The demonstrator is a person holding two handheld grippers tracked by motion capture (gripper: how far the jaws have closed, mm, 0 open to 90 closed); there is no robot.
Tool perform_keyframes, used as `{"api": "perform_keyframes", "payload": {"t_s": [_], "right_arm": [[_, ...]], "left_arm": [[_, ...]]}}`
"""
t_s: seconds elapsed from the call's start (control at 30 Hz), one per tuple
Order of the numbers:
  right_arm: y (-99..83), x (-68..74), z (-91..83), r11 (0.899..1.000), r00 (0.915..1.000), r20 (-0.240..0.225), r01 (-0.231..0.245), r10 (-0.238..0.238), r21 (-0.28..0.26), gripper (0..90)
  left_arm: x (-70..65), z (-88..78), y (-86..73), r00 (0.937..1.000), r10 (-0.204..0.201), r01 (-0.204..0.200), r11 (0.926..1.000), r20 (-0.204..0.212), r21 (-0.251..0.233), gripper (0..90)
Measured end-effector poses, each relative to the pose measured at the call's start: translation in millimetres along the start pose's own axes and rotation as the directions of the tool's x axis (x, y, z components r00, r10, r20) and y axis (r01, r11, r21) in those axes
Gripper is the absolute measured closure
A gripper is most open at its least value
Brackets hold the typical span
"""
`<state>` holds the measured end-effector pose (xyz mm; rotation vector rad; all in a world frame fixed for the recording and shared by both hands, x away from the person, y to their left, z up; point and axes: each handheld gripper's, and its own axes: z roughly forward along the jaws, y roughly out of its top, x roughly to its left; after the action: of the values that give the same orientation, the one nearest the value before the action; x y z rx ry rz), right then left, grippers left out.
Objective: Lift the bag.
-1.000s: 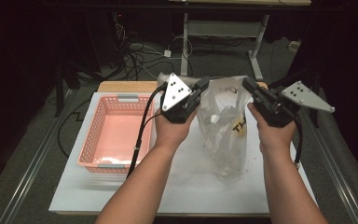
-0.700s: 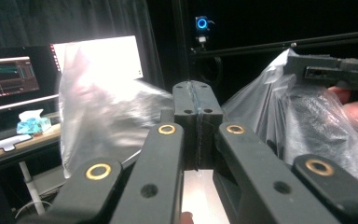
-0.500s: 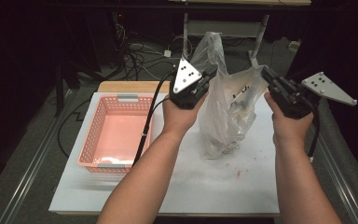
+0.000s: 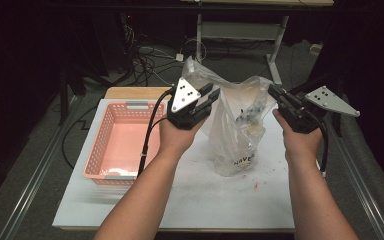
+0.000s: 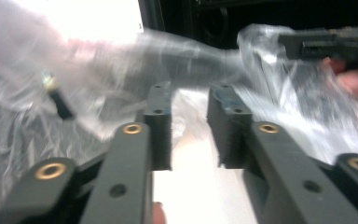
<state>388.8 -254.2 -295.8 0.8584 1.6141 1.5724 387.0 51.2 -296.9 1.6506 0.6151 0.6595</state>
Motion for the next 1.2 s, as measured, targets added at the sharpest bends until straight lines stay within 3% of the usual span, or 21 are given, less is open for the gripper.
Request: {"api": "perform_keyframes", "payload": {"t_s": [0.23,0.4,0.53,0.63,0.77,0.8,0.87,1.07,1.13,1.17,1.2], "right_arm": [[-9.6,-3.3,0.4,1.0,0.9999,0.01,-0.005,0.004,0.027,90.0],[-10.9,-4.3,-0.3,1.0,0.9999,0.014,-0.001,0.001,0.031,90.0],[-11.1,-4.5,-2.2,0.999,0.9999,0.012,0.001,-0.001,0.035,90.0],[-10.8,-2.4,-4.3,0.999,0.9999,0.009,0.006,-0.007,0.036,90.0],[-9.1,0.5,-8.6,0.999,0.9998,-0.006,0.021,-0.02,0.03,90.0],[-8.5,0.8,-10.1,0.999,0.9996,-0.011,0.025,-0.025,0.028,90.0],[-7.4,1.8,-12.9,0.999,0.9995,-0.018,0.024,-0.024,0.022,90.0],[-5.8,3.7,-22.4,0.999,0.999,-0.032,0.032,-0.032,0.016,88.3],[-5.0,3.7,-26.7,0.999,0.9982,-0.043,0.043,-0.042,0.012,85.7],[-4.7,3.8,-28.4,0.999,0.998,-0.048,0.042,-0.042,0.013,84.4],[-4.0,3.6,-31.1,0.999,0.9977,-0.058,0.038,-0.037,0.009,82.7]], "left_arm": [[-2.9,-36.2,-24.6,0.9989,-0.046,0.046,0.9989,0.011,-0.012,52.3],[-12.0,-61.0,-38.4,0.9994,-0.033,0.033,0.9994,0.008,-0.009,48.5],[-23.3,-68.6,-57.8,0.9991,-0.043,0.042,0.9986,0.008,0.032,45.3],[-30.4,-64.2,-80.4,0.995,-0.095,0.091,0.9907,0.032,0.101,40.4],[-33.1,-54.7,-106.9,0.9816,-0.178,0.163,0.9702,0.07,0.179,31.0],[-35.9,-53.1,-112.0,0.9798,-0.184,0.167,0.9679,0.078,0.188,30.1],[-42.8,-50.0,-119.2,0.9827,-0.165,0.146,0.9693,0.084,0.198,28.2],[-57.0,-38.2,-134.3,0.9822,-0.15,0.117,0.9577,0.112,0.263,12.9],[-59.7,-34.6,-138.4,0.9818,-0.15,0.11,0.9504,0.117,0.291,5.7],[-60.9,-32.0,-141.0,0.9792,-0.165,0.119,0.9403,0.119,0.319,2.1],[-62.3,-30.9,-142.6,0.9782,-0.172,0.124,0.9351,0.117,0.332,0.0]]}}
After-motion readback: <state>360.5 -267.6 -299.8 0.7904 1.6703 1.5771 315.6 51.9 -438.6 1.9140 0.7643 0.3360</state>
